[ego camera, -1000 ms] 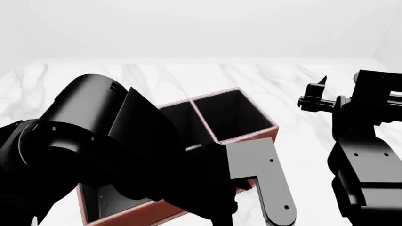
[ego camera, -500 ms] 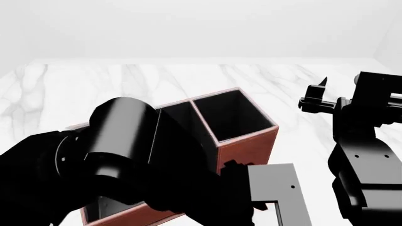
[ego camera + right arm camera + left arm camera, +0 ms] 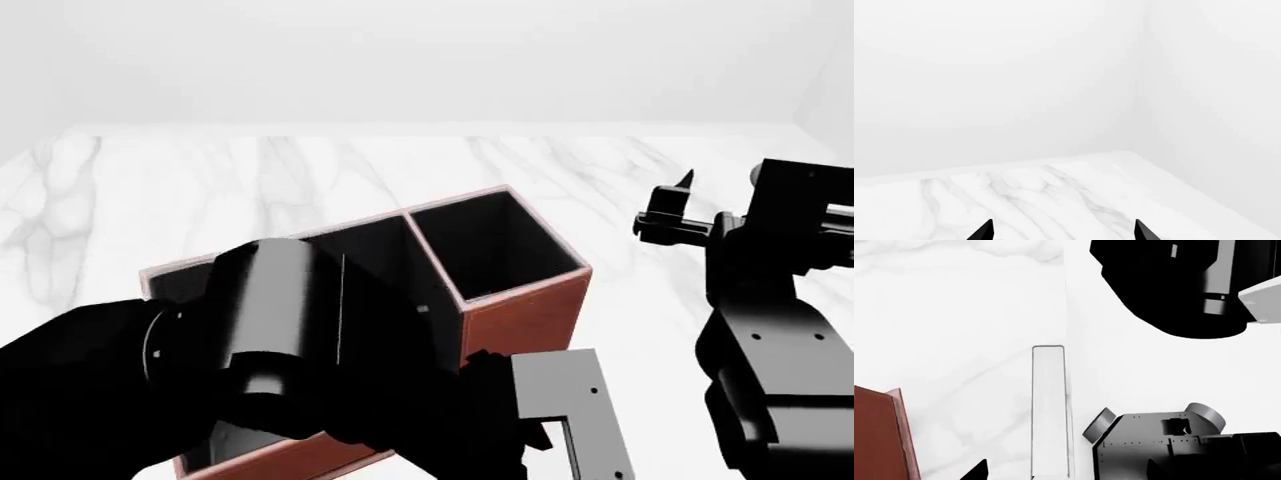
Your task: Pick up the book and place it in the left compartment of the caddy.
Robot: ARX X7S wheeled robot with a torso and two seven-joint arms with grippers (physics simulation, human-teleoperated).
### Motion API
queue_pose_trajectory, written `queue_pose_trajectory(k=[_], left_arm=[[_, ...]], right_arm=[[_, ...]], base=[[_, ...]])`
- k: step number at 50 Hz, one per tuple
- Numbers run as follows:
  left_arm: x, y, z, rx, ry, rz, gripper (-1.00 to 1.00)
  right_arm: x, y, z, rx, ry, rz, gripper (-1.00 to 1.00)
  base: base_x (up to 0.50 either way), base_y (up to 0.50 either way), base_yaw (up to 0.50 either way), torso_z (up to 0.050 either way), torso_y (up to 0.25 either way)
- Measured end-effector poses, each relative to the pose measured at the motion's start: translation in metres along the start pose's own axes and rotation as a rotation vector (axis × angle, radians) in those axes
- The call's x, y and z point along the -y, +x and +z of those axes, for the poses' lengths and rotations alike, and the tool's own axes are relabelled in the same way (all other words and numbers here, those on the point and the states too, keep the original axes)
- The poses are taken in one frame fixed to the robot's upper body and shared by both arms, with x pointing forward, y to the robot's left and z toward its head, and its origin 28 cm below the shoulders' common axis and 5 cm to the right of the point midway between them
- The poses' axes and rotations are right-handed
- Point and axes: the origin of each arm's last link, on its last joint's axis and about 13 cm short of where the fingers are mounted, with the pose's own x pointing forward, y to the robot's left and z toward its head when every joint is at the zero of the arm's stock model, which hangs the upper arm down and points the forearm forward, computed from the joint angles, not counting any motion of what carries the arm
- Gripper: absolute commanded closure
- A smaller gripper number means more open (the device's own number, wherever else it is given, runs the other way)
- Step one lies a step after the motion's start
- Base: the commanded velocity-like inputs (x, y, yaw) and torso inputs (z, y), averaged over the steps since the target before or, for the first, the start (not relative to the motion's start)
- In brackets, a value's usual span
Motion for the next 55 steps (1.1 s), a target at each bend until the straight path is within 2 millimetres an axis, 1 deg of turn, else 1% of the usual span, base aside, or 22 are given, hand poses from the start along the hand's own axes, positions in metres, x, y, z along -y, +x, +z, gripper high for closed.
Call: queue_pose_trajectory(k=[24, 55], left_arm=[[-0.016, 0.027, -0.018, -0.042, -0.041, -0.020, -1.00], [-0.040, 0.054, -0.031, -0.077, -0.047, -0.058, -1.00]], right_arm=[[-0.001, -0.001, -0.005, -0.008, 0.002, 0.007, -1.00], [-0.001, 0.000, -0.011, -0.016, 0.005, 0.014, -1.00]], base=[[0.00, 0.00, 0.00, 0.000, 0.000], [0.00, 0.00, 0.00, 0.000, 0.000]])
